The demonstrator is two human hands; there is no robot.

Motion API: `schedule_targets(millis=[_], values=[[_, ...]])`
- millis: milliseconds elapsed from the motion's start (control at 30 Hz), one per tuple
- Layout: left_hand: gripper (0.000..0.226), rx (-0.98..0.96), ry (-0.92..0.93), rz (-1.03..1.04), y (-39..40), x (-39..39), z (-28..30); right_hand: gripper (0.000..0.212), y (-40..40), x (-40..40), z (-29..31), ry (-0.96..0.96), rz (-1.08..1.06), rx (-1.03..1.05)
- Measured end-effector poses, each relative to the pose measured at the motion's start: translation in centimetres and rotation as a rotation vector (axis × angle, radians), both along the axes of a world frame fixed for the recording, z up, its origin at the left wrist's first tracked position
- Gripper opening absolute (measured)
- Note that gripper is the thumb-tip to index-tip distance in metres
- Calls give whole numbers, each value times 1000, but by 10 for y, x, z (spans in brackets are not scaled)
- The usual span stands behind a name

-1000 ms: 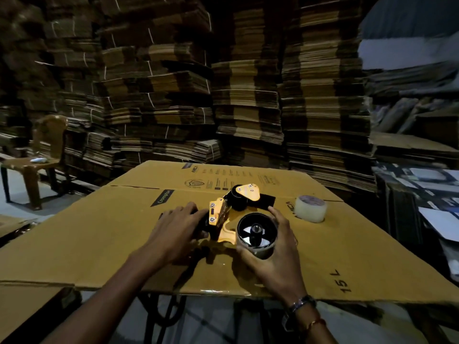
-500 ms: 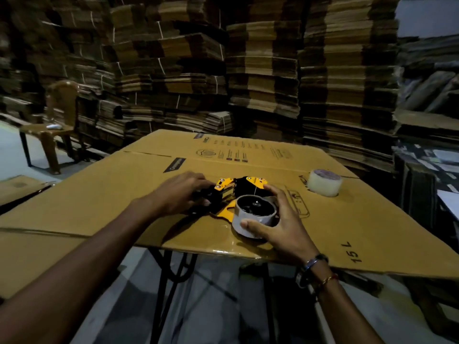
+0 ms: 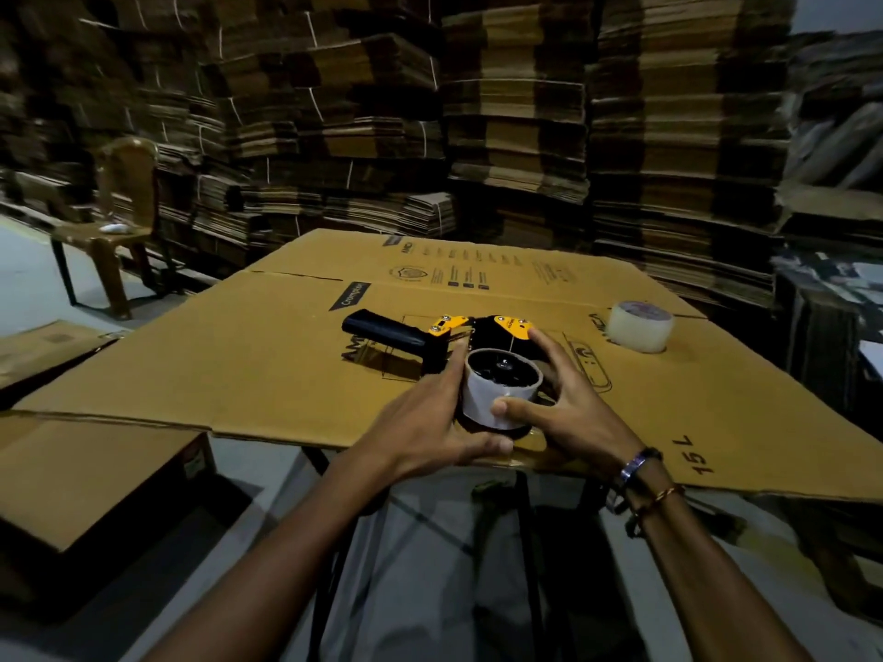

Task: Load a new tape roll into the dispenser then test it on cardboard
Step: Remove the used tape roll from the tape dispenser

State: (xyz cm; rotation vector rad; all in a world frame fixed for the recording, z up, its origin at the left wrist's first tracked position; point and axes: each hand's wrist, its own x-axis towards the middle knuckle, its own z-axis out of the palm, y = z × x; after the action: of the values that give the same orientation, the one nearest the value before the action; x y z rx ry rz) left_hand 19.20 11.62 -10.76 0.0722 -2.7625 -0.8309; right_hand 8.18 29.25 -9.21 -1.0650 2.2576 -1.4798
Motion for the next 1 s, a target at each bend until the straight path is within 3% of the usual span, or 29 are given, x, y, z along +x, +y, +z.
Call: schedule_targets(millis=[100, 233, 400, 533, 1000], values=[[131, 87, -21, -9, 0, -3, 4, 125, -2, -1, 1, -70, -19, -22], [116, 101, -1, -26, -3, -8, 12, 124, -3, 0, 2, -109, -24, -25], [105, 58, 25, -20, -5, -10, 10, 92, -9, 10, 3, 18, -60, 60], [107, 49, 30, 2, -7, -12, 8, 75, -16, 9, 9, -9, -24, 83], [99, -71, 88, 38, -10, -36, 28, 90, -10, 3, 32, 275, -186, 113]])
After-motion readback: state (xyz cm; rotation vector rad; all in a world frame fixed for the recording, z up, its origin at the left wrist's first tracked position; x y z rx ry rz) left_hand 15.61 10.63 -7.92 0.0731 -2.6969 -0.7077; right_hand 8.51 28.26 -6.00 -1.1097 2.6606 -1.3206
